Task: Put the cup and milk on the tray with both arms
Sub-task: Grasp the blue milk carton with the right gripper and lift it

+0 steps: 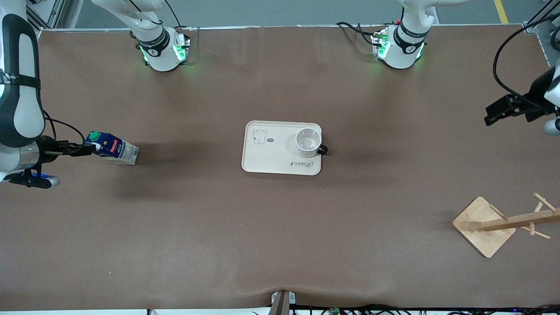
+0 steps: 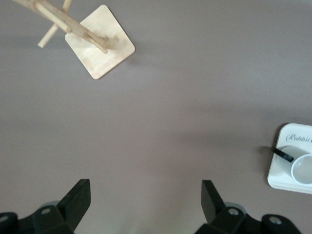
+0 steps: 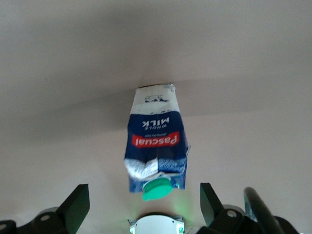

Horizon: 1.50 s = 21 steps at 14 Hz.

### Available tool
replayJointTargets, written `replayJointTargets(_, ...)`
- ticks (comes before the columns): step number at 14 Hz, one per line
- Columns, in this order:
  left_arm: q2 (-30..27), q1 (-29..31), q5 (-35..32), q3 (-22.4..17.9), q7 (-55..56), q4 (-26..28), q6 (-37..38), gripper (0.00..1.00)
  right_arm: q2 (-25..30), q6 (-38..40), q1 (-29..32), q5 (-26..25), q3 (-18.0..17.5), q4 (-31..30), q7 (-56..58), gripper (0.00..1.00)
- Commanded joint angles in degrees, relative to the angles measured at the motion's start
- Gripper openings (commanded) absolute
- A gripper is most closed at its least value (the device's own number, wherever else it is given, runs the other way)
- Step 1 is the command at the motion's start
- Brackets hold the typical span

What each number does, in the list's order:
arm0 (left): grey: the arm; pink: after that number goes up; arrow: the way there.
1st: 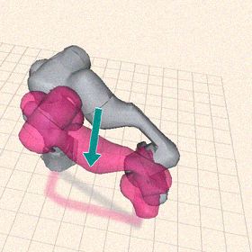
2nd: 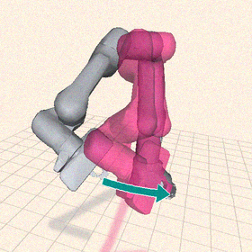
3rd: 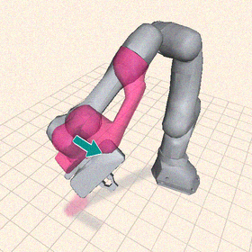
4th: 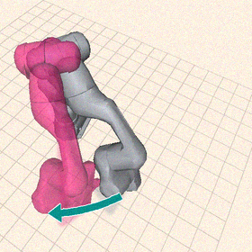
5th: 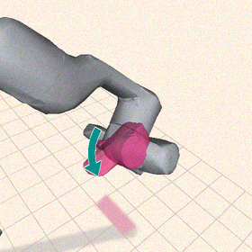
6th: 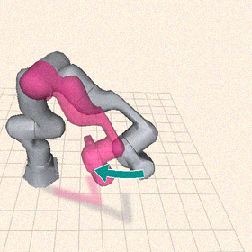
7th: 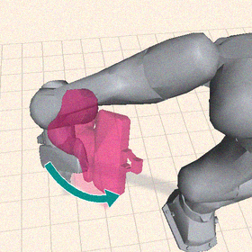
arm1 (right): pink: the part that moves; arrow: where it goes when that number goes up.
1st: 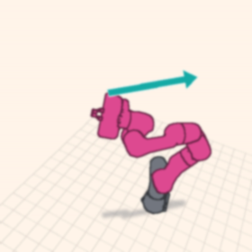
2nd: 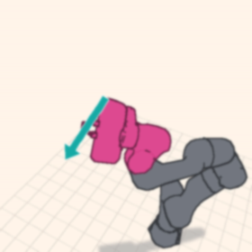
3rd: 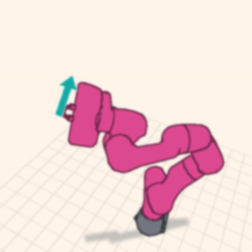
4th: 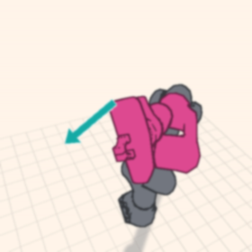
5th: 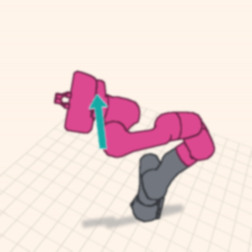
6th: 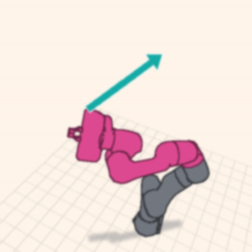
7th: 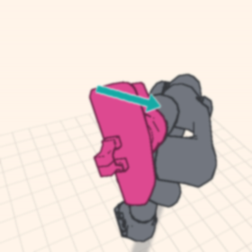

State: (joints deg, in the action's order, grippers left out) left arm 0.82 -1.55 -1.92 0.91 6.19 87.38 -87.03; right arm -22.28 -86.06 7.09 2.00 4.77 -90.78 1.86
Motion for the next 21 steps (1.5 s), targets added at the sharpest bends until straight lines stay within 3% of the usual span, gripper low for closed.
replayJointTargets(1,-5.4,-1.2,1.7,-1.7,-0.3,6.4,-1.1,1.00,0.7,-2.2,0.6,-1.0,-0.7,-2.6,-0.1,1.00)
replayJointTargets(4,-7.0,-0.5,2.4,-1.7,-0.6,8.1,-1.6,1.00,1.1,-5.4,0.6,-1.0,-0.7,-6.3,-0.2,1.00)
replayJointTargets(8,-2.6,-1.1,2.3,-1.6,-0.1,1.2,2.6,1.00,1.3,-9.4,1.3,-0.9,-0.8,-11.1,-0.2,1.00)
replayJointTargets(9,-2.2,-1.2,2.2,-1.5,-0.1,1.0,2.7,1.00,1.2,-8.7,1.3,-0.9,-0.8,-11.1,-0.2,0.84)
replayJointTargets(10,-2.3,-1.0,2.4,-1.5,-0.1,1.1,2.8,1.00,1.2,-7.9,1.1,-0.9,-0.8,-11.1,-0.2,0.56)
replayJointTargets(11,-2.7,-0.7,2.4,-1.5,-0.2,1.6,2.9,1.00,1.1,-7.1,1.1,-0.9,-0.9,-11.0,0.1,0.36)
replayJointTargets(13,-3.0,-0.6,2.4,-1.5,0.8,2.0,2.9,1.00,1.1,-6.2,1.0,-0.9,-1.0,-10.7,0.4,0.07)
replayJointTargets(18,-4.6,-0.7,2.0,-0.6,2.2,4.0,2.0,1.00,1.1,6.5,-3.2,1.8,-1.5,-3.5,-0.6,0.04)
replayJointTargets(21,-5.5,-0.5,1.7,1.8,4.9,4.9,2.5,1.00,1.2,9.7,-7.2,8.0,-1.4,-1.7,-0.7,0.04)
